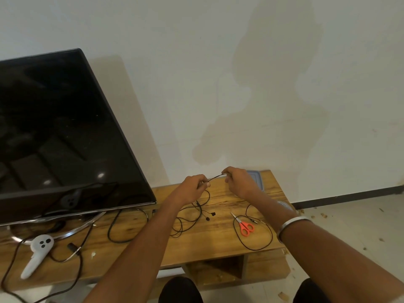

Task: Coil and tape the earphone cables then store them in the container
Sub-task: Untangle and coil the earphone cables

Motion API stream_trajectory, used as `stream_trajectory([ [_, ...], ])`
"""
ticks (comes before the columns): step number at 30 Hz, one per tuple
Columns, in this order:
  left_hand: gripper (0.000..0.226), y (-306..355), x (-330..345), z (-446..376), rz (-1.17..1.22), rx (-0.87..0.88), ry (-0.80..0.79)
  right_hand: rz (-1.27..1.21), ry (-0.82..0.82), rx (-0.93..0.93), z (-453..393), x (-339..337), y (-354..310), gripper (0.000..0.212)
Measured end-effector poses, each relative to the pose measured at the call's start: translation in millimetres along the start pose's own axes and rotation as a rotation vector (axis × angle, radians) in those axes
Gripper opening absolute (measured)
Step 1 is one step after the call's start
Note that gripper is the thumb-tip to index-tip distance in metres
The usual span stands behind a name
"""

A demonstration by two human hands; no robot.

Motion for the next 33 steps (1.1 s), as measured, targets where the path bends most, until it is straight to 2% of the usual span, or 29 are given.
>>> stream_trajectory([
  [3,0.018,-2,2,-3,0.005,0.011,-0.006,-0.014,-0.123,-0.1,2,15,-6,0.042],
  [5,0.016,0,4,-4,0.014,0.027,-0.015,0.009,-0.141,-0.137,2,21,-10,0.046],
  [8,0.015,4,6,-4,0.023,0.059,-0.025,0.05,-0.041,-0.119,1,17,-15,0.038],
  [12,0.017,10,3,-3,0.03,0.098,-0.012,0.269,-0.115,-0.115,2,20,-24,0.026],
  [18,0.02,11,0,-1,-0.025,0.105,-0.009,0.234,-0.19,-0.134,5,21,-28,0.026],
  [23,0.019,12,2,1,0.044,0.059,-0.028,0.242,-0.15,-0.141,1,19,-28,0.027],
  [27,0.022,6,0,4,0.042,0.016,-0.03,0.243,-0.06,-0.069,-6,11,-12,0.03],
  [33,0.028,-1,-6,6,0.003,-0.006,-0.025,0.212,-0.039,0.047,-7,6,11,0.03],
])
Point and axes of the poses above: each hand's wrist, its own z-axis away from the middle knuckle, its own x-axis out of the palm, y = z × x, the point moved 8 cm from there along -z, towards the middle knuckle, and after that the axes turned 8 degrees about z, right-handed, at the moved point
